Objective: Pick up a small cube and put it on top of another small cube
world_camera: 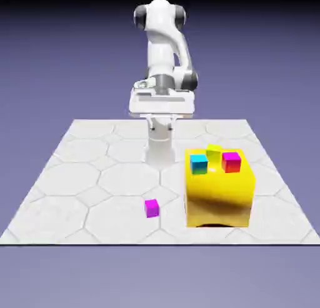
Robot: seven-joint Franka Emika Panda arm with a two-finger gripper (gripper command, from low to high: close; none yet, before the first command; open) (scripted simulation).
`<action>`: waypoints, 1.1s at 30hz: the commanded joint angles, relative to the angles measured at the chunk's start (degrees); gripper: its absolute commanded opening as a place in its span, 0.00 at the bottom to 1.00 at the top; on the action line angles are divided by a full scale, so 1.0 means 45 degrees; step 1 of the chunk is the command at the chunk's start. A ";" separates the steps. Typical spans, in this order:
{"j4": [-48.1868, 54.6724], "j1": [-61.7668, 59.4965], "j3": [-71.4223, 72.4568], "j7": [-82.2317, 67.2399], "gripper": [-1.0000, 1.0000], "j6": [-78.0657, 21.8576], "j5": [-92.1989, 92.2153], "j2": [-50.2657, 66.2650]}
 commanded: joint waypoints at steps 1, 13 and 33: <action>0.0040 0.0447 -0.0462 -0.0008 0.50 -0.0096 -0.0028 0.0069; 0.0584 0.5674 -0.5999 -0.0107 0.50 -0.1247 -0.0512 0.0905; 0.1703 1.3984 -1.5228 -0.0260 0.50 -0.3156 -0.1816 0.2335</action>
